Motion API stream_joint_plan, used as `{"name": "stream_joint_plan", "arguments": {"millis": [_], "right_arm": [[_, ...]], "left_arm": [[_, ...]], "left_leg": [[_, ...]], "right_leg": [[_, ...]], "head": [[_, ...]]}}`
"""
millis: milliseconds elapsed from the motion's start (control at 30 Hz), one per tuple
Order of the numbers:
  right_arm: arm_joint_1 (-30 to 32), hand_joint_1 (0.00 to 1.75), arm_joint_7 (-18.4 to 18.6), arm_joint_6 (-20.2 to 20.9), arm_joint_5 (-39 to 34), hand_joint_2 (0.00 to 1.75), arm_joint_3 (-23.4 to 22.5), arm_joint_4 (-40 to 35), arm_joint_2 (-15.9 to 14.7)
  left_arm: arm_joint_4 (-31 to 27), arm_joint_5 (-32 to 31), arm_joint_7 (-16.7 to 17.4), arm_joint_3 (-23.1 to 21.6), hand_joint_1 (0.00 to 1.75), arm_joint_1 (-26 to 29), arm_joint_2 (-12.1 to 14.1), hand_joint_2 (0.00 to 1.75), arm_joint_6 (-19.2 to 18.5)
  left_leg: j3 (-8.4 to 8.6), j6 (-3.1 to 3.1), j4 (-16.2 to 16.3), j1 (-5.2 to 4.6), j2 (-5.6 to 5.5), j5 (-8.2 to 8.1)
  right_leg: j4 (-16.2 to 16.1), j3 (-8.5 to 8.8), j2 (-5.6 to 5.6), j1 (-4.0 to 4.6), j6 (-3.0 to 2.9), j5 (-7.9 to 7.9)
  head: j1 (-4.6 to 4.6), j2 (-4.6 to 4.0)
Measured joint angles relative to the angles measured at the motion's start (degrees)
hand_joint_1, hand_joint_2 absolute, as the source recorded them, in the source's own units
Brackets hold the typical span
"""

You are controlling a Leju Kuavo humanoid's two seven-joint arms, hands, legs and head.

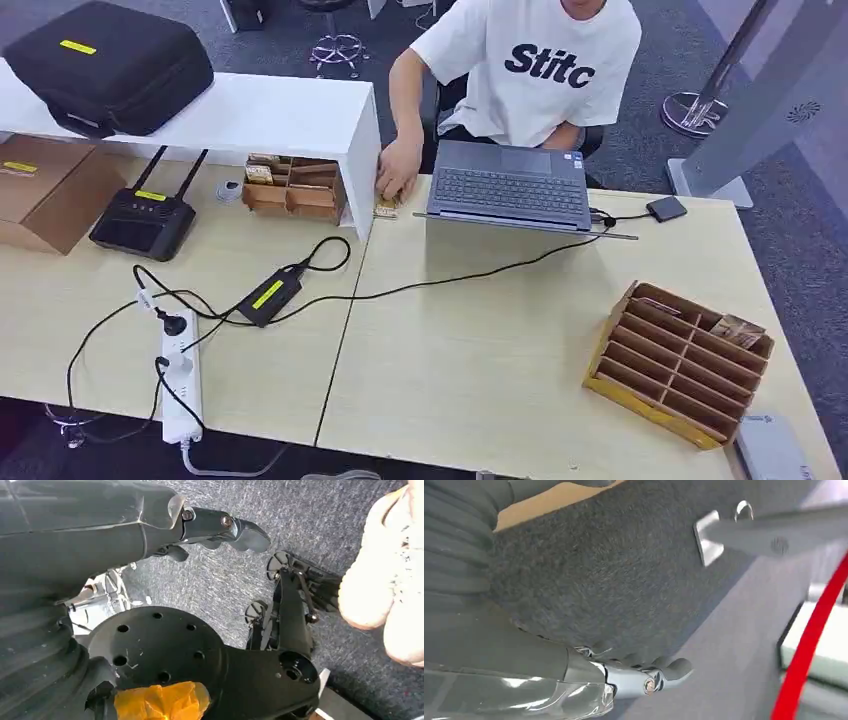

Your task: Pass the card to the sensor for recognition and then transmit it.

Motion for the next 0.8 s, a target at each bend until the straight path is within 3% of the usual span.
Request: {"name": "stream_joint_plan", "arguments": {"millis": [200, 400, 567, 800], "right_arm": [[0.98, 0.0, -0.87, -1.57, -5.54, 1.75, -5.04, 7.03, -1.27], [2.36, 0.0, -1.0, -1.81, -13.93, 1.75, -7.18, 11.35, -1.4], [3.29, 0.0, -1.29, -2.21, -16.7, 1.75, -7.93, 13.83, -1.29], [4.5, 0.0, -1.16, -4.09, -21.18, 1.75, -8.65, 15.97, 1.62]], "left_arm": [[0.0, 0.0, -0.35, 0.83, 0.0, -0.01, -0.02, 1.75, 0.11], [0.0, 0.0, -0.42, 1.24, 0.0, -0.01, -0.11, 1.75, 0.24], [0.0, 0.0, -0.48, 1.95, 0.0, -0.01, -0.24, 1.75, 0.5], [0.0, 0.0, -0.52, 2.82, 0.0, 0.0, -0.61, 1.75, 1.01]], "left_leg": [[0.06, 0.0, 0.0, 0.0, 0.07, 0.0], [0.06, 0.0, 0.0, 0.0, 0.06, 0.0], [0.07, 0.0, 0.0, -0.01, 0.06, 0.0], [0.08, 0.0, -0.01, -0.01, 0.06, 0.0]], "right_leg": [[0.0, 0.01, 0.08, 0.0, 0.0, -0.01], [0.0, 0.04, 0.07, 0.0, 0.0, -0.01], [0.0, 0.04, 0.07, -0.01, 0.0, -0.01], [0.01, 0.05, 0.07, -0.02, -0.01, -0.03]], "head": [[0.0, 0.0], [0.0, 0.0], [0.0, 0.0], [-0.02, 0.0]]}}
